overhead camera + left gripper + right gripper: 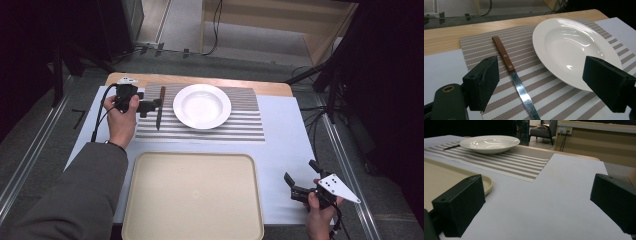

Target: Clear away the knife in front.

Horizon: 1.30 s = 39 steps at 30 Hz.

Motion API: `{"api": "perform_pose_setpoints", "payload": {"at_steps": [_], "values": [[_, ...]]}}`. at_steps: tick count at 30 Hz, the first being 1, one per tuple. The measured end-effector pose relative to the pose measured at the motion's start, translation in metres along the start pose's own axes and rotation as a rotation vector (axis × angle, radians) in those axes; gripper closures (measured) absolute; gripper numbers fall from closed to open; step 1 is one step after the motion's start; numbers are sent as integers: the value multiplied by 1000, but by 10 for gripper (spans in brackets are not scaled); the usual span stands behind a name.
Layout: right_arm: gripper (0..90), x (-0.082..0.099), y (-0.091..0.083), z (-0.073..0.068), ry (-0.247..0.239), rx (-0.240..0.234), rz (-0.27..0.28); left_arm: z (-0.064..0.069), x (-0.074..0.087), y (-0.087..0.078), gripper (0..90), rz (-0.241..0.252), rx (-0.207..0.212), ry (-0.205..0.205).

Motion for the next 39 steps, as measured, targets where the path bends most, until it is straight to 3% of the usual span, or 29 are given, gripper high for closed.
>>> {"api": "perform_pose_setpoints", "payload": {"at_steps": [4, 9, 11, 12, 21, 26, 32, 39], "values": [[0, 0, 0, 0, -2, 1, -2, -6, -5, 12, 130, -50, -21, -37], [0, 0, 1, 0, 0, 1, -4, -14, -10, 29, 270, -137, -38, -107], [0, 0, 1, 0, -2, 2, -5, -17, -12, 35, 301, -176, -56, -118], [0, 0, 1, 0, -8, 4, -4, -19, -13, 37, 353, -180, -55, -125], [0, 0, 2, -1, -9, 4, -9, -29, -20, 59, 509, -281, -101, -164], [0, 0, 2, -1, -19, 5, -9, -30, -20, 72, 571, -309, -117, -163], [0, 0, 3, -1, -16, 7, -10, -36, -15, 85, 623, -335, -126, -195], [0, 0, 3, -1, -20, 9, -13, -38, -14, 92, 652, -325, -125, -203]]}}
Point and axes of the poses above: each handheld gripper's, and its own axes: y roughly forward along the jaws, x roughly out of its underside, z roughly to its right, the point moved 6 cm from there along y, roughly forward along the jaws, and after that the axes turned 14 degrees about -z, right-handed, at the moved point
